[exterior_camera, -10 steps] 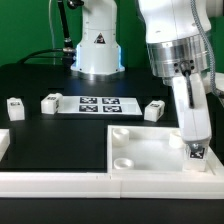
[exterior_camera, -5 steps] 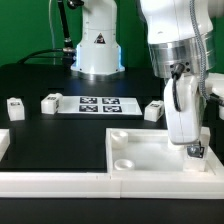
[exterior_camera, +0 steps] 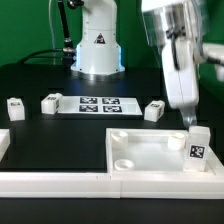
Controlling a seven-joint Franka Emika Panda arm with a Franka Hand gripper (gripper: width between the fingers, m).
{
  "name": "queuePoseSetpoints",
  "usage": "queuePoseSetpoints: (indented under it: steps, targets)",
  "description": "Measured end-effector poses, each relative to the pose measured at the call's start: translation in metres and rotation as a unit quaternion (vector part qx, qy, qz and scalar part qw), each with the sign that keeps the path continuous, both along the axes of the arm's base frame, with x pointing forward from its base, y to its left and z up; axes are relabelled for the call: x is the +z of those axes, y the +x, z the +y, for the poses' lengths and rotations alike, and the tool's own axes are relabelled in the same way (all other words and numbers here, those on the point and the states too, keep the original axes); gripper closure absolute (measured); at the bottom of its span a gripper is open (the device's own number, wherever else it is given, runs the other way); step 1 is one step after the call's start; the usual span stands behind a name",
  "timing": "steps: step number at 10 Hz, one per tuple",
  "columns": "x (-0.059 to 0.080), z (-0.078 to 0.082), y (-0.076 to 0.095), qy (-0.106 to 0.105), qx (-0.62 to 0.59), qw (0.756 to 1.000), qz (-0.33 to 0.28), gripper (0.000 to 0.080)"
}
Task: Assemble square table
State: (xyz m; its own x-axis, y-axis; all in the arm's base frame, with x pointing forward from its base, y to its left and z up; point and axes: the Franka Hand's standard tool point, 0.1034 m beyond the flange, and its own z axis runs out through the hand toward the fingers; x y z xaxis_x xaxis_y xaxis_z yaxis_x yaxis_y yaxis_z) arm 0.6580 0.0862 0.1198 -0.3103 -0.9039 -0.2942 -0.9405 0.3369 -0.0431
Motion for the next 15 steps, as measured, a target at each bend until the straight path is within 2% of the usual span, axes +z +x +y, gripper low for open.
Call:
queuePoseSetpoints:
  steps: [7,9,11,15]
  targets:
    - [-0.002,0.004,-0.003,0.002,0.014,1.000,0.007,0.0150]
    - [-0.004,0.005,-0.030,-0.009,0.084,0.996,-0.002,0.0150]
    - [-0.008,0.011,-0.054,-0.011,0.116,0.993,0.007,0.0150]
    - [-0.008,0.012,-0.056,-0.024,0.269,0.962,-0.031,0.0150]
